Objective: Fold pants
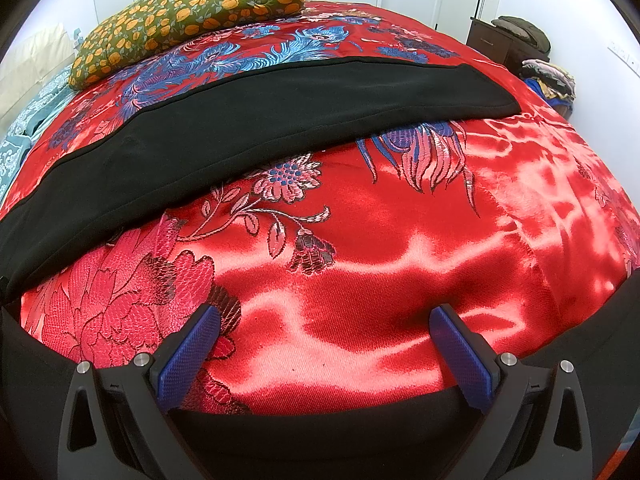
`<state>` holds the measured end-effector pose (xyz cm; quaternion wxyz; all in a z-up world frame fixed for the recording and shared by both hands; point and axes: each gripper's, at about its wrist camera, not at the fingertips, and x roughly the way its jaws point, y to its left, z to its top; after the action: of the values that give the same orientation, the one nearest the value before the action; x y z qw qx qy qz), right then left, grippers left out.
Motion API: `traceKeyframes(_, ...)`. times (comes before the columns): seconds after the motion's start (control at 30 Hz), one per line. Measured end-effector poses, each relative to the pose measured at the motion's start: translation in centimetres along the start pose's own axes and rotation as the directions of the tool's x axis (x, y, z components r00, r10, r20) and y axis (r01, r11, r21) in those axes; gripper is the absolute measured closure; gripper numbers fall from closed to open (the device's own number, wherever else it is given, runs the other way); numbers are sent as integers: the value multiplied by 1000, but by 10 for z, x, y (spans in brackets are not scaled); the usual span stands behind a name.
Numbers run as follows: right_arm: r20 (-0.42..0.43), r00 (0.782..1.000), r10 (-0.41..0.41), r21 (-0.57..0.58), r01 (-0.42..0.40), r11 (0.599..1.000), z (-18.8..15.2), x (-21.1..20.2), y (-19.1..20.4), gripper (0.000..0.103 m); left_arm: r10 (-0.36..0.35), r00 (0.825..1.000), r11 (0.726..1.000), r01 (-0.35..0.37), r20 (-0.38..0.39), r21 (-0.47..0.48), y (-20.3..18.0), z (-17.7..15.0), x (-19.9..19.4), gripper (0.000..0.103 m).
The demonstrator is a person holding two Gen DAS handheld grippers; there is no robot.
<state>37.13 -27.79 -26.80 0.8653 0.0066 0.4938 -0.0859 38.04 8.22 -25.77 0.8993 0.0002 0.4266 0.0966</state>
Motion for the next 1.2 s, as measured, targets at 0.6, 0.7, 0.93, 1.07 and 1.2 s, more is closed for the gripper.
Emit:
traceKeyframes(0.6, -22, 1000, 2, -1, -2, 1000, 3, 1, -5, 0, 2, 1000, 1000, -2, 0, 0, -1, 2, 1, 0)
traceKeyframes(0.7, -118, 989, 85, 11, -85, 996, 11, -6, -16, 1, -8, 1000, 1000, 7, -21, -9, 1, 3, 0, 0)
traceKeyframes(0.93, -2, 928, 373, -78, -372, 925, 72, -69, -104, 0, -12, 999, 1000, 12, -44, -13, 0, 12, -37, 0)
traceKeyframes(1.07, -147, 887, 438, -44, -449, 893, 147, -16, -173, 0, -1, 988, 997, 13, -157, 77, -19, -11, 1, 0)
traceKeyframes(1.2, -74, 965, 252, 25, -251, 968, 227, 34, -249, 1, 18, 999, 996, -13, -45, 88, -24, -22, -8, 0)
